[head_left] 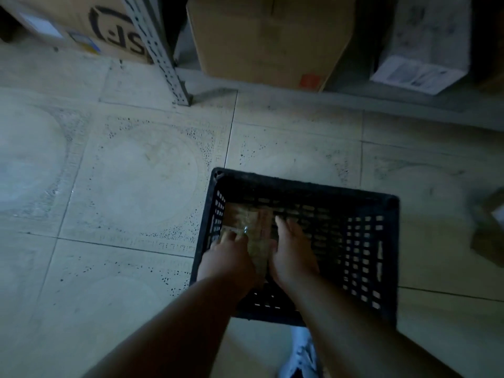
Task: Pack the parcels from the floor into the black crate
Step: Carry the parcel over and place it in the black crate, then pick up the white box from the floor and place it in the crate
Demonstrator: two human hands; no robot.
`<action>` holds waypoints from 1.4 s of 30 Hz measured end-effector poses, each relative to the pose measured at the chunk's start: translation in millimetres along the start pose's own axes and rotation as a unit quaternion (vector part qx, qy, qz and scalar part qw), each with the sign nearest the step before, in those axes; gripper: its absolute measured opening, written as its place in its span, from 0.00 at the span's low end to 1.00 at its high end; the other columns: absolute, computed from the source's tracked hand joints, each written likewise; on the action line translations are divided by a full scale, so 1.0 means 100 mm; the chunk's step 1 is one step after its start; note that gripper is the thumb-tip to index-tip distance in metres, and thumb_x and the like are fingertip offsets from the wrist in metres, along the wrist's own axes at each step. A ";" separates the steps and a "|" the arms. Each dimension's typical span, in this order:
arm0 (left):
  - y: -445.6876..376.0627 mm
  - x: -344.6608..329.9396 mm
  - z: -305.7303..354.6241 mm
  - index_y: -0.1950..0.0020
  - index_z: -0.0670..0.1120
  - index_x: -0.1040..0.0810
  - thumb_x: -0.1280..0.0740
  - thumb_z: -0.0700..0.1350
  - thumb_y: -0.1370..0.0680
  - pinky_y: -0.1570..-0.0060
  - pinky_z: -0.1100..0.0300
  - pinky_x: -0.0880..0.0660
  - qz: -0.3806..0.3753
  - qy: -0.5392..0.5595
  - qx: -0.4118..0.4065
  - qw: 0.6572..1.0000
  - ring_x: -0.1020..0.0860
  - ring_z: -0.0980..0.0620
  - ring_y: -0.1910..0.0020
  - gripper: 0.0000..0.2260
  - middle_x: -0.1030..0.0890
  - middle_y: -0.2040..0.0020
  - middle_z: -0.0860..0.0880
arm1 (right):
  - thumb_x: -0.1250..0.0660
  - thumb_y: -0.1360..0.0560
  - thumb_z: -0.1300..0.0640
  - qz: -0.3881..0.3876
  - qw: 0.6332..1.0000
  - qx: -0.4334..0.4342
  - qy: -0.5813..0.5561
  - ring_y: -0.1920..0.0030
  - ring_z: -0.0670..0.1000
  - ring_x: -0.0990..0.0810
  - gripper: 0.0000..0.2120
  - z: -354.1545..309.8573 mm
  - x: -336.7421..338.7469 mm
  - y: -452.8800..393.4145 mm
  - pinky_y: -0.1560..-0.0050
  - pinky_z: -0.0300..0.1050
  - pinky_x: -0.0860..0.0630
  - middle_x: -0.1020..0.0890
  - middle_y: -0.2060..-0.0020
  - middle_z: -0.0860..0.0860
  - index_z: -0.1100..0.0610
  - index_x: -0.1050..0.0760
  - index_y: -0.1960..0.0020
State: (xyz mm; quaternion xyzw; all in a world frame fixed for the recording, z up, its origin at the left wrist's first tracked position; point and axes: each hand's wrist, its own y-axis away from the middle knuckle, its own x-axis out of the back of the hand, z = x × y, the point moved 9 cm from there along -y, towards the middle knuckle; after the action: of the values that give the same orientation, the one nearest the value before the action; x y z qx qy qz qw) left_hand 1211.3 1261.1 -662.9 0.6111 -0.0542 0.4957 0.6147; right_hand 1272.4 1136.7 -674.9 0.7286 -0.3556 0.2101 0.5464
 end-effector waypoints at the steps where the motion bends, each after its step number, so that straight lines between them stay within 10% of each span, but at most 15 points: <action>1: 0.21 0.32 0.12 0.29 0.50 0.32 0.36 0.45 0.23 0.39 0.49 0.25 0.040 0.026 -0.011 0.999 0.27 0.46 0.36 0.22 0.27 0.32 0.47 | 0.39 0.20 0.57 0.026 0.999 0.032 -0.025 0.26 0.52 0.36 0.28 -0.13 0.30 0.24 0.28 0.50 0.35 0.37 0.24 0.50 0.47 0.43 0.22; 8: 2.18 2.27 1.14 0.40 0.52 0.25 0.46 0.50 0.25 0.55 0.59 0.23 0.211 0.162 -0.138 0.954 0.22 0.54 0.52 0.17 0.21 0.45 0.52 | 0.36 0.22 0.53 0.139 0.963 0.135 -0.187 0.46 0.45 0.23 0.11 -0.86 2.34 2.11 0.46 0.45 0.23 0.24 0.47 0.45 0.48 0.27 0.40; 17: 4.36 3.68 1.58 0.44 0.56 0.26 0.45 0.49 0.21 0.57 0.62 0.23 0.339 0.272 -0.255 0.864 0.22 0.61 0.54 0.11 0.21 0.50 0.56 | 0.30 0.24 0.53 0.308 0.906 0.203 -0.210 0.53 0.39 0.26 0.08 -1.28 4.09 4.43 0.56 0.24 0.32 0.24 0.52 0.43 0.50 0.27 0.48; 37: 6.59 3.33 2.67 0.48 0.63 0.29 0.45 0.58 0.23 0.65 0.66 0.32 0.246 0.171 -0.531 0.793 0.26 0.68 0.55 0.07 0.26 0.53 0.61 | 0.34 0.28 0.39 0.504 0.812 0.099 -0.277 0.35 0.42 0.30 0.33 0.21 4.26 7.15 0.39 0.43 0.30 0.36 0.38 0.35 0.39 0.41 0.26; 42: 6.99 2.78 3.30 0.45 0.59 0.26 0.41 0.51 0.19 0.66 0.64 0.29 0.187 0.192 -0.553 0.789 0.24 0.63 0.60 0.06 0.23 0.57 0.57 | 0.30 0.28 0.42 0.528 0.789 0.060 -0.307 0.41 0.30 0.32 0.33 1.11 4.19 7.56 0.44 0.36 0.31 0.35 0.39 0.36 0.37 0.40 0.27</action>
State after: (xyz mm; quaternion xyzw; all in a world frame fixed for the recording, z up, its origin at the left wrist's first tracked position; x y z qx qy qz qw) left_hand 1056.3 979.7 93.3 0.0368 -0.3129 0.5931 0.7409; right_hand 974.5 797.1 70.2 0.4846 -0.8207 0.2522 0.1673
